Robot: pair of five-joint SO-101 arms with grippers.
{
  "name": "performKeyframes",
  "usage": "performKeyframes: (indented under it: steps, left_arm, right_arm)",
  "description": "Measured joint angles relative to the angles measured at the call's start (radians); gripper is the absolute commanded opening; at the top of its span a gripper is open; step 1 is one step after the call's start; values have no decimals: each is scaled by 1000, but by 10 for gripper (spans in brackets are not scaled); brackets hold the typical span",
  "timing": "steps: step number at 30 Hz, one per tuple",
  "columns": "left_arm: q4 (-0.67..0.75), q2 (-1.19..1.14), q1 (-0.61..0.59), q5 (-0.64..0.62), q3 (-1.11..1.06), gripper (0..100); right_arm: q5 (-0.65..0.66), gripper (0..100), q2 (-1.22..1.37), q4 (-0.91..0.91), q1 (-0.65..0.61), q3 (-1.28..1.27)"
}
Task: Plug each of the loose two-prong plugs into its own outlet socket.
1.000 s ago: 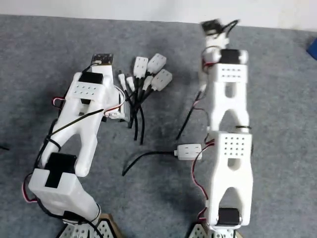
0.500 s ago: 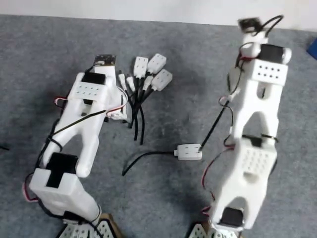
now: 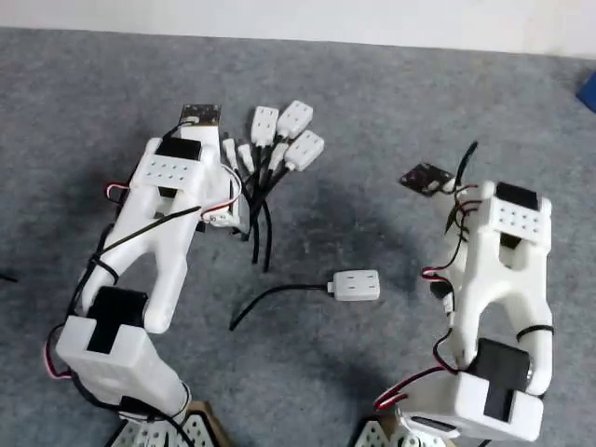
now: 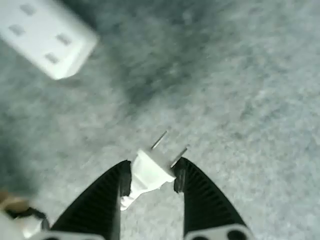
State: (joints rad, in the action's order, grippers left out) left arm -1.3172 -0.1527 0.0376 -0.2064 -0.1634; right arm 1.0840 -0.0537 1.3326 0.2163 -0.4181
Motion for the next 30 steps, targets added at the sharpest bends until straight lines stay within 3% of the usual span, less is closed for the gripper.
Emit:
performKeyframes:
  steps: [5,9,17,21,23,28,30]
  left_arm:
    - [0,0,0,0,0,249]
    - [0,0,0,0,0,249]
    - [0,0,0,0,0,249]
    - [0,0,0,0,0,249]
    - [0,0,0,0,0,249]
    - [0,0,0,0,0,249]
    - [0,0,0,0,0,249]
  right_arm:
    - [-26,7,115,-98,-26,-6]
    - [-60,13,127,-169,-117,-6]
    - [60,8,127,-144,-313,37]
    - [81,22,127,-140,-345,98]
    - [83,85,127,-140,-347,107]
    - [83,392,127,-140,-316,92]
    - [83,445,127,-140,-299,71]
